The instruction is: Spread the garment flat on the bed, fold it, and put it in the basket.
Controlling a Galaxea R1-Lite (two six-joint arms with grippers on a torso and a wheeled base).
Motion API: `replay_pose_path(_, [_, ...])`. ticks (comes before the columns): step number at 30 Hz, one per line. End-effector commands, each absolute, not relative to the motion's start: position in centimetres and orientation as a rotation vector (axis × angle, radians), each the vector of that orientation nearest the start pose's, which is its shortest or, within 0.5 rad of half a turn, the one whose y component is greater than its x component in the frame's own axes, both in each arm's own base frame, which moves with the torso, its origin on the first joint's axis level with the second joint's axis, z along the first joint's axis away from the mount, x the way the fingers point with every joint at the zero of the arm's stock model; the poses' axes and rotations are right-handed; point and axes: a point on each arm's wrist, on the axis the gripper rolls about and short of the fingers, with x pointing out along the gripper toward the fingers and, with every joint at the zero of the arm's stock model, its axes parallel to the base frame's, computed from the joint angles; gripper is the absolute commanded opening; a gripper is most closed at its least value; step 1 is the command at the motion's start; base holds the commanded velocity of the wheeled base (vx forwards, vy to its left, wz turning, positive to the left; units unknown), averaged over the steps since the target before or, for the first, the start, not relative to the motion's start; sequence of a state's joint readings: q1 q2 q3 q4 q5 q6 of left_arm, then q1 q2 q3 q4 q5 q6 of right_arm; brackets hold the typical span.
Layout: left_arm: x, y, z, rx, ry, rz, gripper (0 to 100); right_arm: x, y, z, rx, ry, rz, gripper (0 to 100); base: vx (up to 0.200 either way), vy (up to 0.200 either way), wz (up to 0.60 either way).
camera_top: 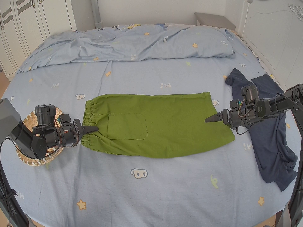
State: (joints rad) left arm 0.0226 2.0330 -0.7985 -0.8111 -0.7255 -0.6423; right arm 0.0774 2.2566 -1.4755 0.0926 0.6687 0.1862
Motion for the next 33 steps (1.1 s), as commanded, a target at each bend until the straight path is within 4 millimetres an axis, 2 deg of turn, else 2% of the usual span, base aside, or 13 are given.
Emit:
replay_pose_path(1, [35.1, -0.6, 8.9, -0.766, 0.615, -0.541, 0, 43.0, 4.3, 8.7, 0.437, 0.924, 0.611, 0, 0.000, 0.000, 0.00])
replay_pose_path(11, [35.1, -0.6, 8.8, -0.766, 0.616, -0.541, 0, 43.2, 3.1, 9.1, 0.458, 0.905, 0.587, 0, 0.000, 0.000, 0.00])
replay_pose_path(18, [35.2, -0.6, 8.9, -0.766, 0.615, -0.541, 0, 43.1, 2.5, 10.1, 0.456, 0.878, 0.581, 0, 0.000, 0.000, 0.00])
replay_pose_path(22, [35.1, -0.6, 8.8, -0.767, 0.619, -0.540, 0, 42.7, 2.4, 11.2, 0.453, 0.868, 0.580, 0, 0.000, 0.000, 0.00])
replay_pose_path(29, [35.3, -0.5, 8.8, -0.788, 0.686, -0.511, 0, 40.6, 2.4, 14.8, 0.447, 0.852, 0.587, 0, 0.000, 0.000, 0.00])
replay_pose_path(30, [35.3, -0.5, 8.8, -0.788, 0.686, -0.511, 0, 40.6, 2.4, 14.8, 0.447, 0.852, 0.587, 0, 0.000, 0.000, 0.00])
replay_pose_path(31, [35.3, -0.2, 8.8, -0.793, 0.707, -0.497, 0, 39.5, 2.4, 16.2, 0.448, 0.860, 0.586, 0, 0.000, 0.000, 0.00])
replay_pose_path(33, [35.1, -0.3, 9.2, -0.794, 0.709, -0.496, 0, 38.6, 2.3, 16.7, 0.450, 0.880, 0.581, 0, 0.000, 0.000, 0.00])
